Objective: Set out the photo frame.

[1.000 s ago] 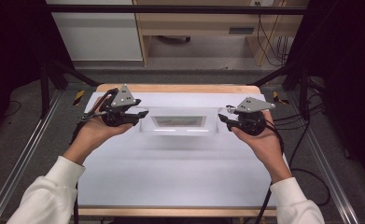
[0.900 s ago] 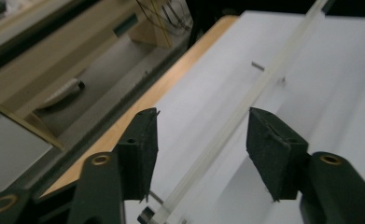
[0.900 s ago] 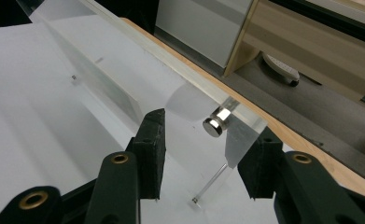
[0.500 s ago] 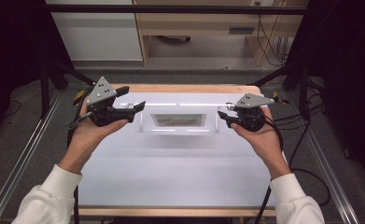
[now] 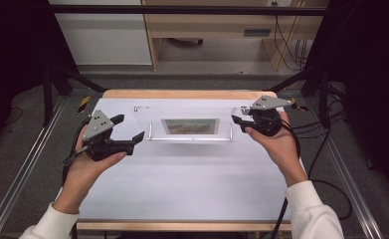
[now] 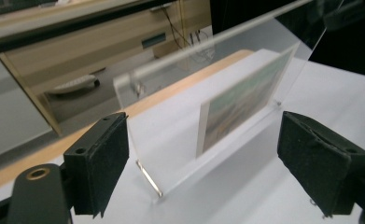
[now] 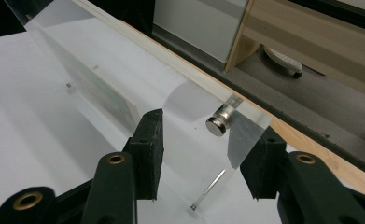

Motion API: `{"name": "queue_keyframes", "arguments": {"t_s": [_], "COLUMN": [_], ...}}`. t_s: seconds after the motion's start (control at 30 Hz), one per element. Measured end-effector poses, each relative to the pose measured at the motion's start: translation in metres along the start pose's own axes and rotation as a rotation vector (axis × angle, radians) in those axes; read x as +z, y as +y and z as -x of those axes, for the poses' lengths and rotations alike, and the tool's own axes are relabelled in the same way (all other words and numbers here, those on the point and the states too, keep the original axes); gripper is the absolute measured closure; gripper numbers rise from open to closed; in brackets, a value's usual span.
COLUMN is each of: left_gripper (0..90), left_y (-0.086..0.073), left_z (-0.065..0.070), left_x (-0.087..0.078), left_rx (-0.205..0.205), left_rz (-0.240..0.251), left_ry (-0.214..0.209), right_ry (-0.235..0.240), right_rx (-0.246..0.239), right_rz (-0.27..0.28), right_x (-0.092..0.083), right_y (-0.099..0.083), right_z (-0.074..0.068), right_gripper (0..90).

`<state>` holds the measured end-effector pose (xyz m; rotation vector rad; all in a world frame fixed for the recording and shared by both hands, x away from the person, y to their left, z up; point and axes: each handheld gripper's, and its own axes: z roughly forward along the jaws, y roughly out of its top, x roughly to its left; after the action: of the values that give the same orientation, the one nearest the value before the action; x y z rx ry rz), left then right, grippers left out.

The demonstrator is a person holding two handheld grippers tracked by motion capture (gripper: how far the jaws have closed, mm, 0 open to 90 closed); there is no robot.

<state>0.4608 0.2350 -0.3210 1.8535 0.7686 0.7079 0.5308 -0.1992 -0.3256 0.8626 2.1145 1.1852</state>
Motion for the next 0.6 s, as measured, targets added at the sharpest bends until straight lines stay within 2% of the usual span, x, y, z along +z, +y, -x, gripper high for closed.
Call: {"name": "queue_keyframes", "arguments": {"t_s": [0.1, 0.13, 0.2, 0.27, 0.33, 0.43, 0.5, 0.6], "left_gripper": [16.0, 16.0, 16.0, 14.7, 13.8, 11.9, 11.6, 10.9], "left_y": [-0.017, -0.024, -0.038, -0.053, -0.066, -0.079, -0.087, -0.098], "left_z": [-0.001, 0.000, 0.000, -0.001, -0.001, -0.002, -0.003, -0.006], "left_x": [0.000, 0.000, 0.003, 0.006, 0.010, 0.015, 0.016, 0.017], "left_rx": [-0.005, -0.023, -0.030, -0.027, -0.016, -0.007, -0.030, -0.036], "left_rz": [-0.011, -0.026, -0.034, -0.044, -0.074, -0.122, -0.126, -0.149], "left_ry": [0.011, 0.008, 0.003, -0.017, -0.007, -0.011, -0.005, 0.010], "right_ry": [0.001, 0.002, 0.002, 0.001, 0.003, 0.001, 0.000, -0.001], "right_rx": [0.007, 0.008, 0.014, 0.019, 0.025, 0.028, 0.029, 0.032], "right_rz": [-0.001, -0.003, -0.004, 0.001, 0.000, 0.000, -0.001, -0.001], "right_x": [0.001, 0.002, 0.002, 0.003, 0.004, 0.004, 0.004, 0.005], "right_y": [0.001, 0.002, 0.002, 0.003, 0.003, 0.003, 0.004, 0.004], "right_z": [0.001, 0.002, 0.003, 0.003, 0.004, 0.004, 0.004, 0.005], "right_gripper": [54.4, 54.3, 54.1, 53.9, 53.9, 53.8, 53.8, 53.5]}}
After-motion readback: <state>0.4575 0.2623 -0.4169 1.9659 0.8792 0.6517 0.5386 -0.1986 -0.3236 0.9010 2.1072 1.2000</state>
